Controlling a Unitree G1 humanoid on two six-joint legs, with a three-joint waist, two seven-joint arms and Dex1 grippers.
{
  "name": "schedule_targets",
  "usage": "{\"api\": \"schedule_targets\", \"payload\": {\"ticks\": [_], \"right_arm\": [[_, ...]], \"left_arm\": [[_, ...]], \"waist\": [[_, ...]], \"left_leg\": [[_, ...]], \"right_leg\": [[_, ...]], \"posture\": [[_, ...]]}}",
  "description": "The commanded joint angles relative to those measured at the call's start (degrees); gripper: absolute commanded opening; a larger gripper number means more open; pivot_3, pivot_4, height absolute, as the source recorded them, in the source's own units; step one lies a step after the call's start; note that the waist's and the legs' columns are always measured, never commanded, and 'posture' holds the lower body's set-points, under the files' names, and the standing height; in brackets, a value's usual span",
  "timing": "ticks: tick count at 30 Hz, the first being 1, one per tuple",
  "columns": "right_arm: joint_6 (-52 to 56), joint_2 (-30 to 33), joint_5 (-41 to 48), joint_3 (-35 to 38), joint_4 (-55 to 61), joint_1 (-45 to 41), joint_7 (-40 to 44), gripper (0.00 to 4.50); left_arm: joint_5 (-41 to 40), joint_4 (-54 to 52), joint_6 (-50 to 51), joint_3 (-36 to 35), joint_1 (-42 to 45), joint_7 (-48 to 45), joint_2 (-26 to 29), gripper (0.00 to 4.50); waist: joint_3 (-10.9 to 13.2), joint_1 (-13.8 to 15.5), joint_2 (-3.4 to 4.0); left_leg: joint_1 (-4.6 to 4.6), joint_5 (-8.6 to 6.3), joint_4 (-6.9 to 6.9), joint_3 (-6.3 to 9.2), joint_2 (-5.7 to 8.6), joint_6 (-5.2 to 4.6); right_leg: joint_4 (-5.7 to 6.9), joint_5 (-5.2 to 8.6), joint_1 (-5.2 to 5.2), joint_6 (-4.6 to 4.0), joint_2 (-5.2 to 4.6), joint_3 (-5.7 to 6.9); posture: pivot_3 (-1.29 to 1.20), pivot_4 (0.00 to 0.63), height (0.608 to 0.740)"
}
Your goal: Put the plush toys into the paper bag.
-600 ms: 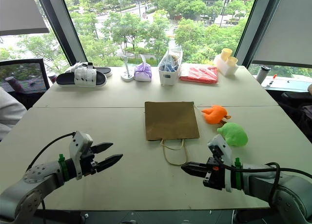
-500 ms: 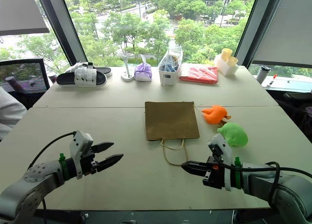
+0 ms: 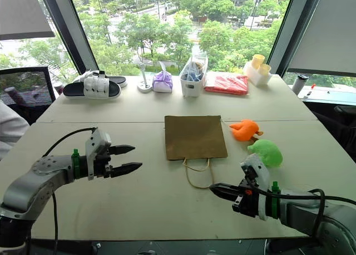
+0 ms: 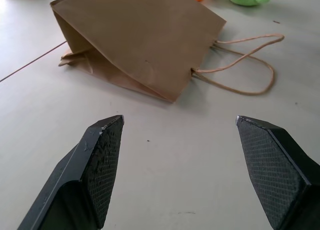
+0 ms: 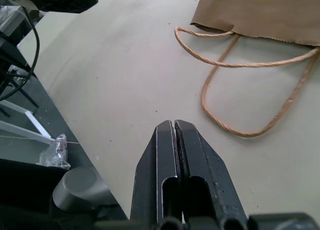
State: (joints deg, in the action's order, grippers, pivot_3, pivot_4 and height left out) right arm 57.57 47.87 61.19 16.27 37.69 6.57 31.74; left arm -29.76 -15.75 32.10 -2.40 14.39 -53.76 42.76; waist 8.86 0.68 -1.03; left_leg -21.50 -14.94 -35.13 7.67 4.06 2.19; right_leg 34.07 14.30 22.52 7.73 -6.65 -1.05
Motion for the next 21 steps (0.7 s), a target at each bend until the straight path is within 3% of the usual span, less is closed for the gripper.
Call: {"api": "schedule_targets", "payload": {"ticks": [1,7,12,21], "right_arm": [[-1.2,-0.3,1.0,2.4,1.7,0.1,-1.0,0.00],[-2.3,0.9,-0.8,4.9,-1.2,0.0,-0.6,0.00],[-3.6,0.4,-2.7,7.7,-2.0,2.0,-0.9,0.00],[-6.4,-5.1,-3.5,10.7,2.2,9.9,-4.0,0.00]], "left_arm": [[0.2,-0.5,-1.1,1.1,2.1,-1.5,-0.1,3.69],[5.0,3.1,-5.8,8.3,8.0,-3.8,-4.1,3.69],[16.0,18.9,-20.8,20.0,19.9,-8.4,-13.5,3.69],[22.2,42.5,-35.5,24.8,30.6,-14.1,-25.7,3.69]], "waist": [[0.0,0.1,0.00],[0.0,0.3,-0.03],[0.0,1.2,-0.05],[0.0,1.6,-0.05]], "left_leg": [[0.00,0.00,0.00,0.00,0.00,0.00],[0.00,0.00,-0.08,-0.04,0.01,0.00],[0.01,0.01,-0.10,-0.14,0.09,0.00],[0.00,0.00,-0.08,-0.16,0.08,-0.03]], "right_leg": [[0.00,0.00,0.00,0.00,0.00,0.00],[-0.01,0.00,-0.11,0.00,-0.01,0.02],[-0.02,-0.01,-0.13,0.02,0.00,0.03],[0.00,-0.12,-0.08,0.25,0.03,0.05]], "posture": [[0.00,0.150,0.740],[0.00,0.150,0.740],[0.00,0.150,0.740],[0.00,0.150,0.740]]}}
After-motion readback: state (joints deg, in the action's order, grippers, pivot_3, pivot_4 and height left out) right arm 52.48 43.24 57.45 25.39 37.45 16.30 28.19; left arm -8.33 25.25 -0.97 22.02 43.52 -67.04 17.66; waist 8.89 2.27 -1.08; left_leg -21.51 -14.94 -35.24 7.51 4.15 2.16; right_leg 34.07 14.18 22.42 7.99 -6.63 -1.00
